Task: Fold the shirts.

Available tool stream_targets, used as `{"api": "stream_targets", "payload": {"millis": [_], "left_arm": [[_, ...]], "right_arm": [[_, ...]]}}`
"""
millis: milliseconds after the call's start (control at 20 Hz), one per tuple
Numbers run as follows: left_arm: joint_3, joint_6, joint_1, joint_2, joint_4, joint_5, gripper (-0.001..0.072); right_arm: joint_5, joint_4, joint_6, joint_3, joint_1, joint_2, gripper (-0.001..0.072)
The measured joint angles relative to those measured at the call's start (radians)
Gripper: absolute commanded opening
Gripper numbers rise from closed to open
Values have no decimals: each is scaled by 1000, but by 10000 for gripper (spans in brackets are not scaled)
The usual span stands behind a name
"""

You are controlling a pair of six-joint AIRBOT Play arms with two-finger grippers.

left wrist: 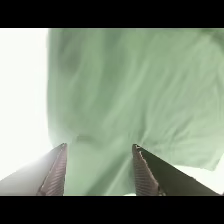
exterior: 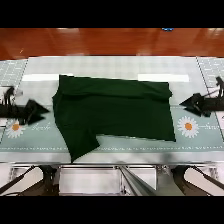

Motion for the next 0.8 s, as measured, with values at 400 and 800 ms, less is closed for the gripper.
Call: {"api": "stream_targets", "payload": {"millis": [400, 800], "left_arm": [[-331, 47, 72, 107, -53, 86, 499], [-366, 49, -126, 24, -98, 168, 45]], "right_arm": [[-11, 162, -94, -251, -35, 167, 412], [-8, 184, -98, -272, -37, 181, 412]]}}
